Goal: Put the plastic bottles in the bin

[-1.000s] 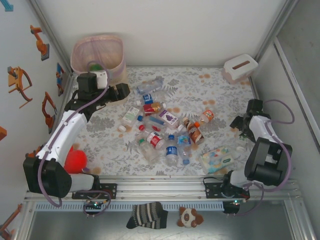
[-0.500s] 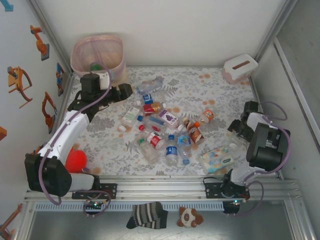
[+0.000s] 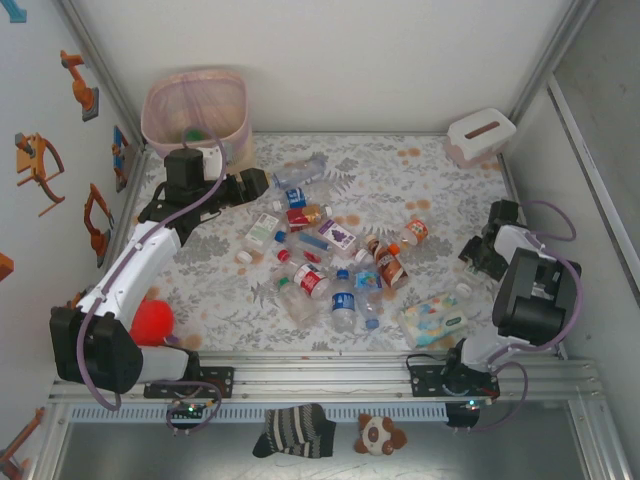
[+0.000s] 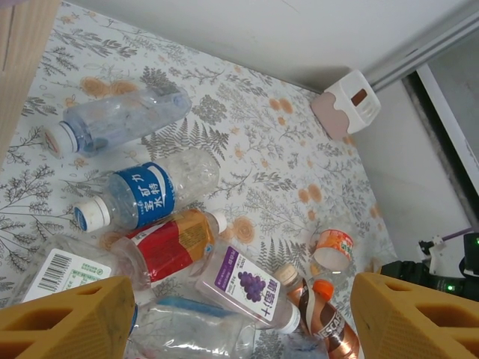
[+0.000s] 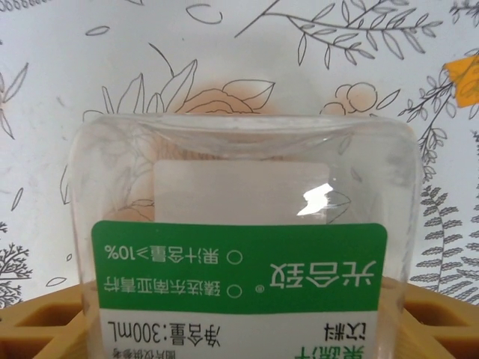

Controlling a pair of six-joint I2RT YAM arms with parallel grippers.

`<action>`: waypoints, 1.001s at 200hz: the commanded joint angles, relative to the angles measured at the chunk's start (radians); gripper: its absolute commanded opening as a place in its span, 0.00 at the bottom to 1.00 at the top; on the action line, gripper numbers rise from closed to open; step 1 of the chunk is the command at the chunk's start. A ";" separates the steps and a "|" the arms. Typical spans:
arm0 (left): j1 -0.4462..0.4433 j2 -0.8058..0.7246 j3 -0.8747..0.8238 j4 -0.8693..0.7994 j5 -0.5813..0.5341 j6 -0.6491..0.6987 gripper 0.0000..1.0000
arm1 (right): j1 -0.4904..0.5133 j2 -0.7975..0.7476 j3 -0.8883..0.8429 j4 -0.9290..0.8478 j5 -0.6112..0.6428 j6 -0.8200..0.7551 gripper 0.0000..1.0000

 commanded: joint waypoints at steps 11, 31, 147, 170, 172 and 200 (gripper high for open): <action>-0.018 -0.009 -0.003 0.032 0.012 -0.002 0.76 | -0.008 -0.079 0.006 0.003 -0.016 -0.015 0.64; -0.034 -0.011 -0.003 0.055 0.026 0.011 0.76 | -0.007 -0.132 0.011 0.001 -0.062 -0.026 0.61; -0.190 0.039 0.037 0.299 0.199 0.089 0.76 | 0.054 -0.460 0.114 0.252 -0.610 0.035 0.56; -0.220 0.060 0.050 0.363 0.246 0.091 0.76 | 0.114 -0.519 0.134 0.351 -0.676 0.038 0.56; -0.223 0.061 0.051 0.369 0.250 0.090 0.76 | 0.120 -0.524 0.135 0.359 -0.683 0.040 0.56; -0.268 0.088 0.076 0.435 0.314 0.104 0.76 | 0.208 -0.561 0.165 0.476 -0.761 0.040 0.56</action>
